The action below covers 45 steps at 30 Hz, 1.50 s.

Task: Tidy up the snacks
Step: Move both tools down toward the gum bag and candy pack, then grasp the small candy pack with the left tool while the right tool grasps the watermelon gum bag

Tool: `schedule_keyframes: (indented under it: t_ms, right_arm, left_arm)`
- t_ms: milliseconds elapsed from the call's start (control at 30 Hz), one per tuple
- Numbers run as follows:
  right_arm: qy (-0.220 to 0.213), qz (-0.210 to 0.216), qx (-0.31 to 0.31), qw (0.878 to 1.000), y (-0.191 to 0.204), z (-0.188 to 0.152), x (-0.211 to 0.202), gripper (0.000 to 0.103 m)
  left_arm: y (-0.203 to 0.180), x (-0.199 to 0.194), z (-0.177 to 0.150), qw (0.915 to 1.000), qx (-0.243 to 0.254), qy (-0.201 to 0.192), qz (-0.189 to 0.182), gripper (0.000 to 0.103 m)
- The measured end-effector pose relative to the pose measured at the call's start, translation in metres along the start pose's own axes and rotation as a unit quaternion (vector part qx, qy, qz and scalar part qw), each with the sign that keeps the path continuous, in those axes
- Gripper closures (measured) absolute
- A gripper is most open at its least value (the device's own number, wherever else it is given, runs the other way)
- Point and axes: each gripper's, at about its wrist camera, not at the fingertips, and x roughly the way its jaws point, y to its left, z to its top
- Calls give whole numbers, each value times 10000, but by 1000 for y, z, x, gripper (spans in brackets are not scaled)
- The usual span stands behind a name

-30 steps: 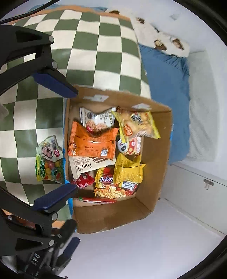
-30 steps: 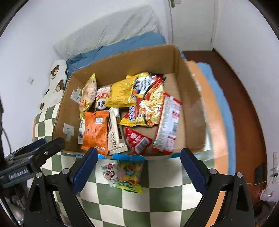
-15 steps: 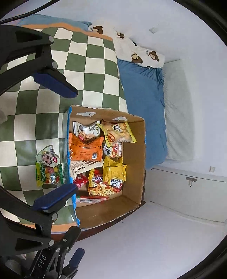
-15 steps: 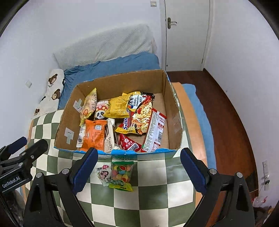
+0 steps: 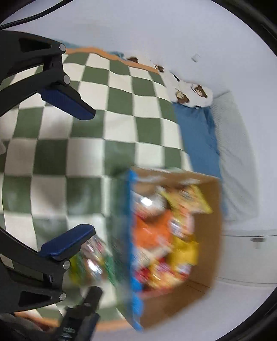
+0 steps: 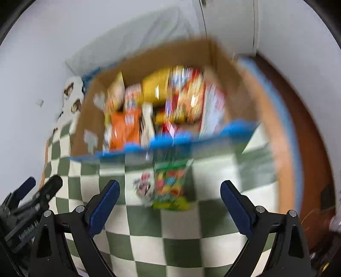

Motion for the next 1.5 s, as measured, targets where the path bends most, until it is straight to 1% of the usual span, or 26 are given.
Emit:
schedule_keyframes:
  t_ms: [100,167,200,233,300,333,433,467,533,633,700,733,767,800,833,867,967,1000,1033,1067,1167,1267,1333,1400,1433,1500]
  right_arm:
    - [386,-14,206,9990,1,-10,55,7]
    - [490,-67,317,9983,1,-15,82,12]
    - [554,-107,340,9978,2,-16,93,20]
    - [624,-157,341,9973,3,-18,104,36]
    - [685,-363,265,9966,3,-22,115,47]
    - [659,-326,240,9970,1,-24,115,48]
    - [718,-323,177,9967,-10,-30,106,49]
    - [744,-337,172,9965,-16,-32,102,49]
    - [809,-339,208,9959,-30,-37,95,49]
    - [887,-432,250,9948,-51,-46,85,49]
    - [911,-461,260,9944,-59,-48,82,47]
    - [946,-408,309,9942,-64,-50,83,43]
    - [1026,-368,394,9933,-67,-51,85,41]
    - [1079,-322,461,9926,-71,-52,87,40]
    - [1079,-313,480,9925,-71,-53,90,39]
    - [1063,-351,457,9927,-70,-54,92,39]
    - [1054,-563,299,9924,-65,-54,99,39]
    - [1039,-627,248,9923,-58,-55,100,41]
    - [997,-734,165,9922,-55,-57,101,48]
    - [952,-799,91,9922,-52,-58,101,48]
    - [892,-807,-36,9927,-47,-64,98,51]
    - [967,-572,-28,9937,-45,-71,88,52]
    - [962,-401,-19,9946,-42,-74,75,52]
    - [892,-241,-23,9957,-41,-76,60,52]
    - [842,-138,-28,9964,-40,-75,49,52]
    - [699,45,-32,9975,-37,-66,29,53]
  left_arm:
    - [1,23,-14,9994,185,300,43,3]
    - [-2,32,-18,9986,314,427,13,3]
    - [-6,35,-20,9981,399,468,-52,3]
    - [-10,36,-19,9977,450,490,-99,3]
    - [-19,40,-17,9960,537,615,-363,3]
    - [-23,42,-14,9952,535,673,-478,3]
    - [-38,52,-5,9883,294,1034,-1084,3]
    - [-45,59,-1,9832,156,1217,-1351,3]
    - [-58,73,4,9730,-50,1541,-1720,3]
    - [-73,98,9,9584,-390,1948,-2048,3]
    - [-82,112,10,9510,-554,2117,-2184,3]
    - [-85,115,10,9497,-587,2134,-2216,7]
    - [-88,117,10,9508,-579,2107,-2198,19]
    - [-91,117,10,9556,-507,2022,-2081,28]
    - [-94,117,9,9583,-432,1992,-2002,47]
    - [-96,116,6,9611,-321,1969,-1911,49]
    - [-97,110,-3,9655,-163,1869,-1805,50]
    - [-96,105,-10,9684,-70,1801,-1725,51]
    - [-95,102,-16,9698,-14,1775,-1673,51]
    - [-94,99,-20,9700,-1,1771,-1663,51]
    - [-85,86,-41,9674,-24,1824,-1757,51]
    - [-74,65,-49,9637,-149,1792,-1976,51]
    - [-67,47,-46,9619,-217,1700,-2130,51]
    - [-60,19,-34,9612,-253,1477,-2314,51]
    - [-58,8,-27,9609,-269,1373,-2391,51]
    - [-52,-20,2,9593,-290,1078,-2596,51]
